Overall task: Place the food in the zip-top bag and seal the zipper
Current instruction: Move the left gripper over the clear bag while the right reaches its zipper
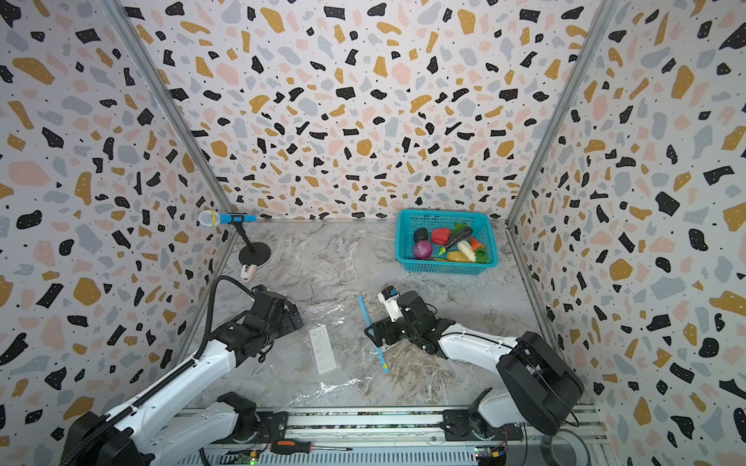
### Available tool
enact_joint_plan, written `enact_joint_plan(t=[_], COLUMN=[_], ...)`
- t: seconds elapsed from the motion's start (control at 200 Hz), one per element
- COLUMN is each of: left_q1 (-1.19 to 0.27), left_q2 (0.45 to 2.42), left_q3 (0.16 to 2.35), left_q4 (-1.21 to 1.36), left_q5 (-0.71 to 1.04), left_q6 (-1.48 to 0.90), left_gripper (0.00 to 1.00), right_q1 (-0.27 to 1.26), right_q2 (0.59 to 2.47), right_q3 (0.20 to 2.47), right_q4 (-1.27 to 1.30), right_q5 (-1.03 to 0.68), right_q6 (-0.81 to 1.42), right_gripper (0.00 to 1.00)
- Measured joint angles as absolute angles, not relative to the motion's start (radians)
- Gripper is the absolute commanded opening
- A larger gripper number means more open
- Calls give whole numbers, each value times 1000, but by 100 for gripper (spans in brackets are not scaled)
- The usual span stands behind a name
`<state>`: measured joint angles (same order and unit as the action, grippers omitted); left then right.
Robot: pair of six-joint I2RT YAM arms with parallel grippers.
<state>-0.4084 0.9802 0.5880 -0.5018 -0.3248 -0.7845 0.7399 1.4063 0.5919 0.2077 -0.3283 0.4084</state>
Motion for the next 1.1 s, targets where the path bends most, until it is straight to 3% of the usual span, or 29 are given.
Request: enact_joint_plan(t=[0.345,0.571,1.101], left_q1=[-387,-382,-382], left_q2=[985,1021,1140], left_q3=[445,428,442], left_q4=[-490,-405,-181], left_q5=[-381,-332,-258], left_q6=[-938,-925,-841], left_gripper=[99,100,100], right_q1=[740,740,725], right_q2=[1494,1524,1586], right_q3=[592,592,617], right_q4=[199,245,288], right_q5=[-422,-464,-514], right_q6=[442,447,453], right_gripper=[90,80,76])
